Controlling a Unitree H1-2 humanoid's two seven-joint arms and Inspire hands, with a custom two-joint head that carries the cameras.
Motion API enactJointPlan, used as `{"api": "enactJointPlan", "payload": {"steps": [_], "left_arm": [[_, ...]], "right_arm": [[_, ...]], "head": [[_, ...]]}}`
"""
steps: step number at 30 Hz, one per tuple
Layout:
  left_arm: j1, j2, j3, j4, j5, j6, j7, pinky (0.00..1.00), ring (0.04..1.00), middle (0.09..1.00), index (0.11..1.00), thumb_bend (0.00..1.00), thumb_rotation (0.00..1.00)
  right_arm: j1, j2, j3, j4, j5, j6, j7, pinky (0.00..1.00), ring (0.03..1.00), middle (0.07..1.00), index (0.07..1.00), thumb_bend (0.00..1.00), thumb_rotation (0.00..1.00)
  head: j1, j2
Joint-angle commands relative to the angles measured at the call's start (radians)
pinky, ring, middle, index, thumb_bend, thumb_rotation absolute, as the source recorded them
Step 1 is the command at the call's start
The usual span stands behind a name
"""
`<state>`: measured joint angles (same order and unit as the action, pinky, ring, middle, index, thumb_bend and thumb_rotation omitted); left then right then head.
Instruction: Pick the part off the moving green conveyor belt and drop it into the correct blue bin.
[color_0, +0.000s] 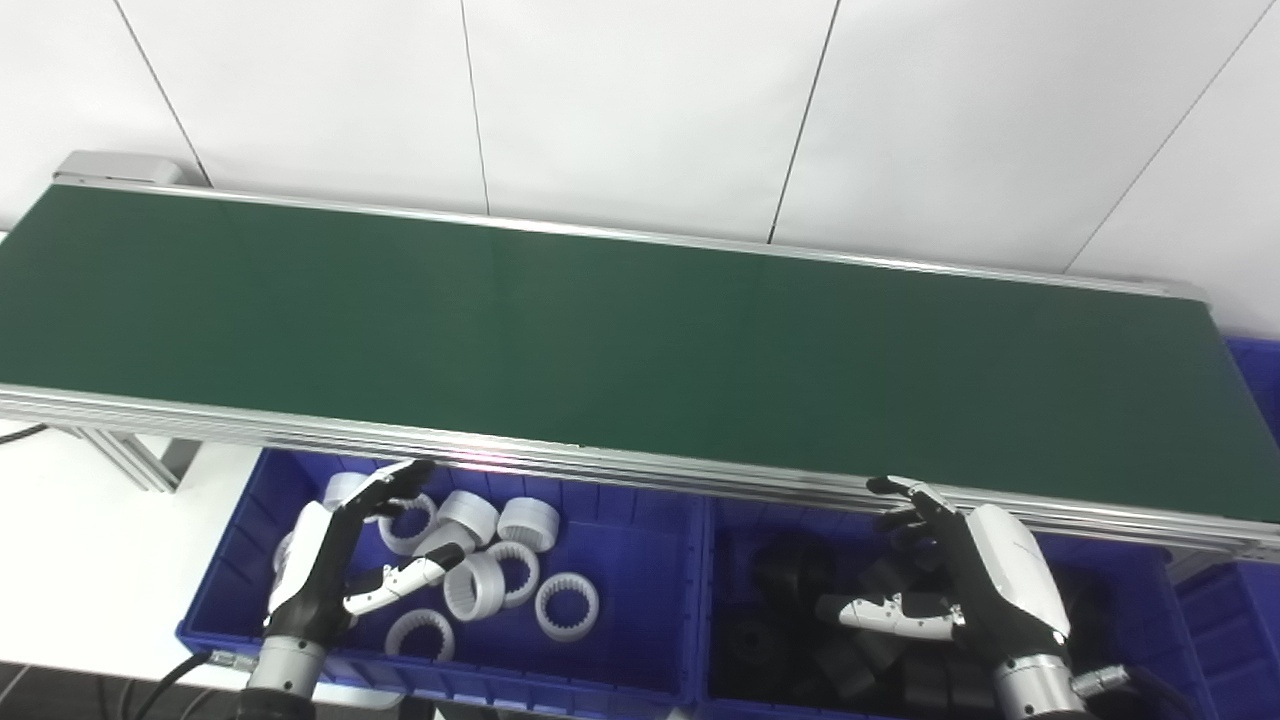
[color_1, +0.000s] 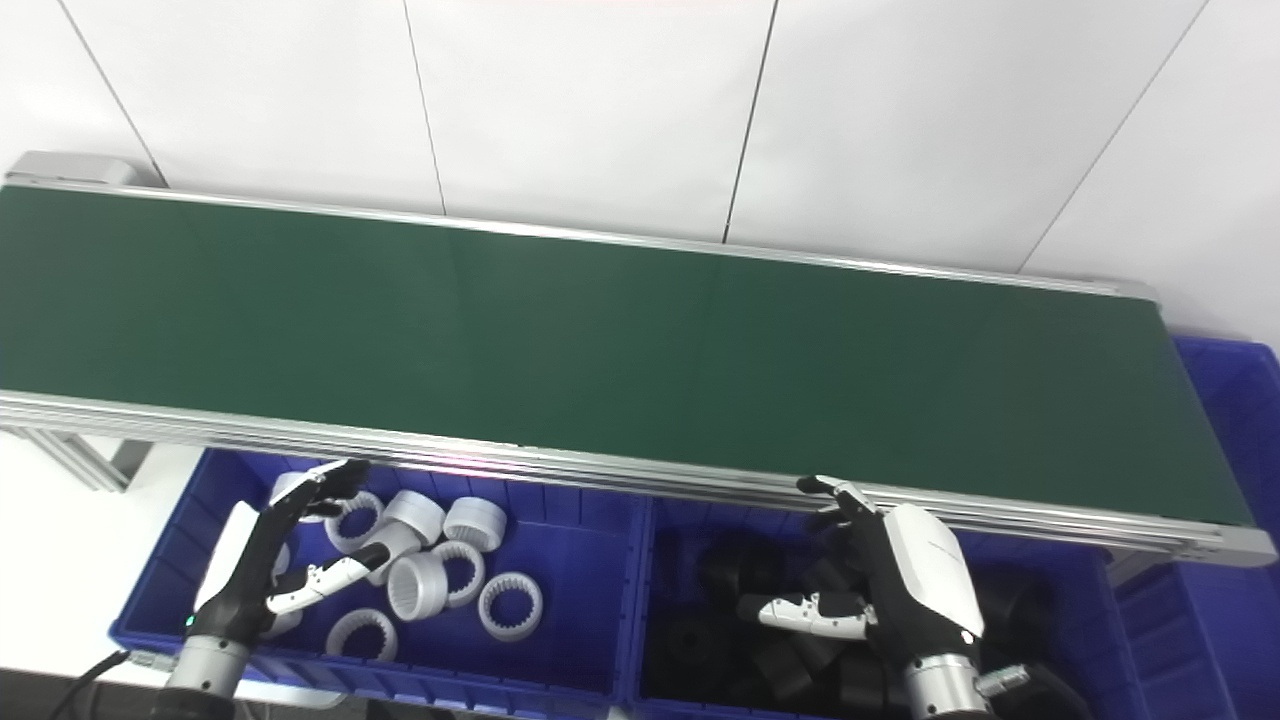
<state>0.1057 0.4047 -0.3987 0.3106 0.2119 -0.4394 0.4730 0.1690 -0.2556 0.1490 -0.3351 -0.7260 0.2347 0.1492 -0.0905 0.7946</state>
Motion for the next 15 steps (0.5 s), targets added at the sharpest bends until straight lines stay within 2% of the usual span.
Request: {"api": "enactJointPlan", "payload": {"steps": [1, 4, 7, 11, 15], "left_arm": [[-0.008, 0.039, -0.02, -0.075, -0.017, -0.031, -0.011, 0.72, 0.767, 0.782, 0.773, 0.89, 0.67], [-0.016, 0.064, -0.05, -0.125, 0.016, -0.031, -0.03, 0.73, 0.775, 0.79, 0.782, 0.87, 0.67], [-0.029, 0.073, -0.06, -0.186, 0.001, -0.03, -0.12, 0.76, 0.802, 0.815, 0.797, 0.84, 0.57], [-0.05, 0.065, -0.037, -0.227, 0.028, -0.028, -0.238, 0.78, 0.843, 0.854, 0.823, 0.85, 0.59], [-0.067, 0.06, -0.009, -0.295, 0.084, 0.053, -0.361, 0.86, 0.925, 0.904, 0.86, 0.86, 0.63]], "right_arm": [[-0.008, 0.0, -0.006, -0.038, -0.006, -0.002, -0.013, 0.54, 0.627, 0.655, 0.797, 0.83, 0.36], [-0.01, 0.005, -0.002, -0.046, -0.015, 0.015, 0.001, 0.54, 0.627, 0.659, 0.801, 0.83, 0.38], [-0.011, 0.014, 0.002, -0.05, -0.027, 0.03, 0.01, 0.54, 0.632, 0.664, 0.807, 0.84, 0.4], [-0.013, 0.022, 0.008, -0.059, -0.041, 0.054, 0.027, 0.56, 0.646, 0.672, 0.813, 0.84, 0.43], [-0.017, 0.026, 0.015, -0.061, -0.054, 0.058, 0.03, 0.57, 0.647, 0.67, 0.811, 0.86, 0.49]], "head": [[-0.017, 0.002], [-0.057, 0.007], [-0.104, 0.014], [-0.15, 0.027], [-0.175, 0.038]]}}
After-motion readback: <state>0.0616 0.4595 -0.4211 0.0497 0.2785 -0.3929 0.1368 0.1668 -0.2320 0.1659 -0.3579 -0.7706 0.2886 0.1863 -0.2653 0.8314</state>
